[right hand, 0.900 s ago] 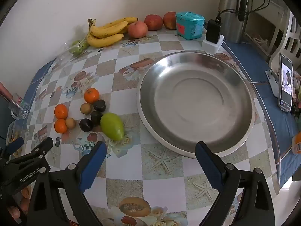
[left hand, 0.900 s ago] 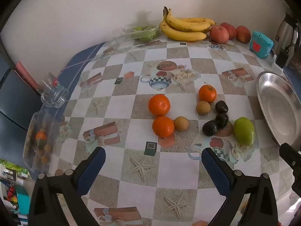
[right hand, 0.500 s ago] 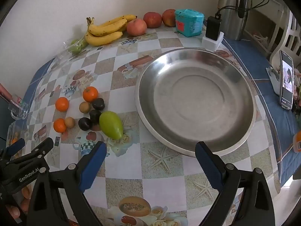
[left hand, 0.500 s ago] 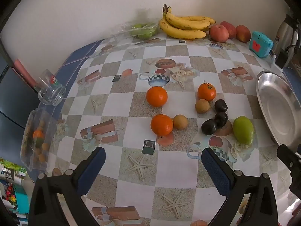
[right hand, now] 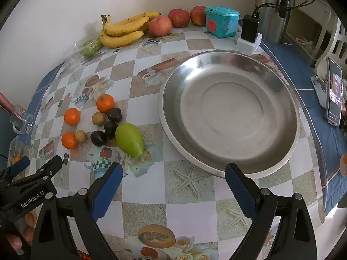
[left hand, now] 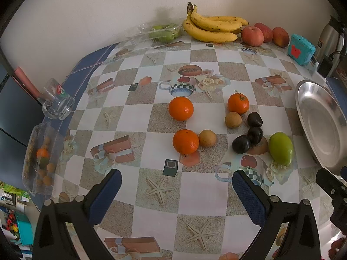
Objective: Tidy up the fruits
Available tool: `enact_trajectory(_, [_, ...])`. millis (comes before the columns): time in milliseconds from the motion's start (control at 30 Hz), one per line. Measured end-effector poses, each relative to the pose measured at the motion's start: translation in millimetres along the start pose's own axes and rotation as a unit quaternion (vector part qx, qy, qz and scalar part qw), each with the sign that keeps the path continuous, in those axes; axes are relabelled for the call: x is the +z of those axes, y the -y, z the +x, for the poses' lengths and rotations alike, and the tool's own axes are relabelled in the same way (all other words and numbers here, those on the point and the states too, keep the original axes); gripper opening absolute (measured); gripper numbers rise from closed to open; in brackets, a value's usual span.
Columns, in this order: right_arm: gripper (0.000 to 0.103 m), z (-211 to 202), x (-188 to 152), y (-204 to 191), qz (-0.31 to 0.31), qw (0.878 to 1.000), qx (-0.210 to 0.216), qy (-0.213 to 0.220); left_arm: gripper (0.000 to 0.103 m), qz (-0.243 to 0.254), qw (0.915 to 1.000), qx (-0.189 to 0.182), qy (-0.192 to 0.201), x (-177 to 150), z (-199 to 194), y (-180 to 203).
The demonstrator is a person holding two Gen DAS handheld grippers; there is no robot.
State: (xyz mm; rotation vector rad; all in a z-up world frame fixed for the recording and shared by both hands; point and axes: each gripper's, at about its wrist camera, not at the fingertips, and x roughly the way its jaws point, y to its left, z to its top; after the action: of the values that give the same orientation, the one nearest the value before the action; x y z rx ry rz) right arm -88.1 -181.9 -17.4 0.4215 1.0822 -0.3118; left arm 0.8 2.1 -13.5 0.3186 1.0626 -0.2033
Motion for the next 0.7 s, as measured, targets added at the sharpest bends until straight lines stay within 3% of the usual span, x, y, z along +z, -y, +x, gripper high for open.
enact_trajectory(700, [0.096,3.6,-0.8,-2.6,-0.007,1.0,0.004,-0.005,0.103,0.0,1.0,-0.001,-0.002,1.2,-0.1,0.0])
